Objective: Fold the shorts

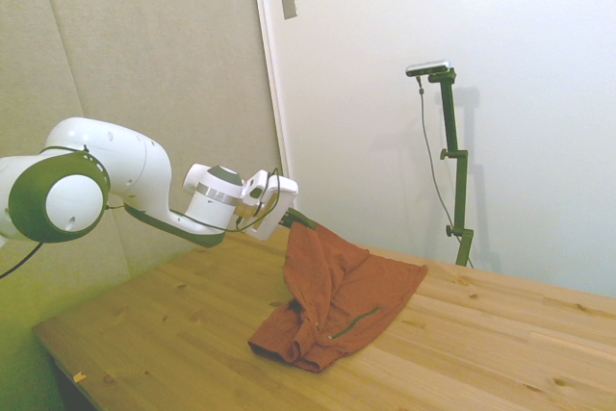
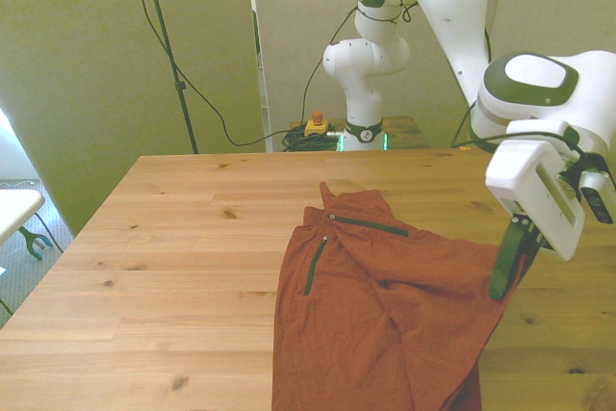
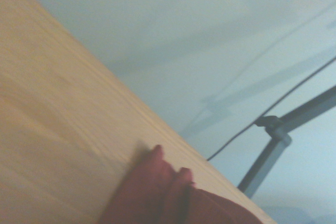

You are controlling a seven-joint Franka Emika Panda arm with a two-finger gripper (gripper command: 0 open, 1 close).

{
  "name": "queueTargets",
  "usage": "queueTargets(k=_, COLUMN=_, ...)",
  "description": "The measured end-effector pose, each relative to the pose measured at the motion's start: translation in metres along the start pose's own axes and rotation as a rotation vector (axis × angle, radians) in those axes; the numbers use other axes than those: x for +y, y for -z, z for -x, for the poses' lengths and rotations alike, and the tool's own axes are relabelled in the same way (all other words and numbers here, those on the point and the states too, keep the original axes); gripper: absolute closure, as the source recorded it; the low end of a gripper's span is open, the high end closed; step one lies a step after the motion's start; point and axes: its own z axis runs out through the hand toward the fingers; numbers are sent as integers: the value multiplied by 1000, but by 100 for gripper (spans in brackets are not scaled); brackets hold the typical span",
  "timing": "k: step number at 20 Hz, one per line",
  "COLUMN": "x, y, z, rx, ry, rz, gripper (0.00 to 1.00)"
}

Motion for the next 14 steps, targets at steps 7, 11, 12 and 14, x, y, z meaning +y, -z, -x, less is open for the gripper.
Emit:
queueTargets(k=7, x=94, y=-60, z=-42, rx=1, ry=-75, rz=66, gripper=100)
queueTargets(k=11, x=126, y=-103, z=-48, rx=-35, ry=-120, rz=93, gripper=100)
queueTargets(k=12, x=130, y=-115, z=-49, rx=-47, ry=-139, rz=93, gripper=0)
queueTargets(k=14, x=137, y=-140, z=-47, rx=-108, ry=-199, rz=64, gripper=0)
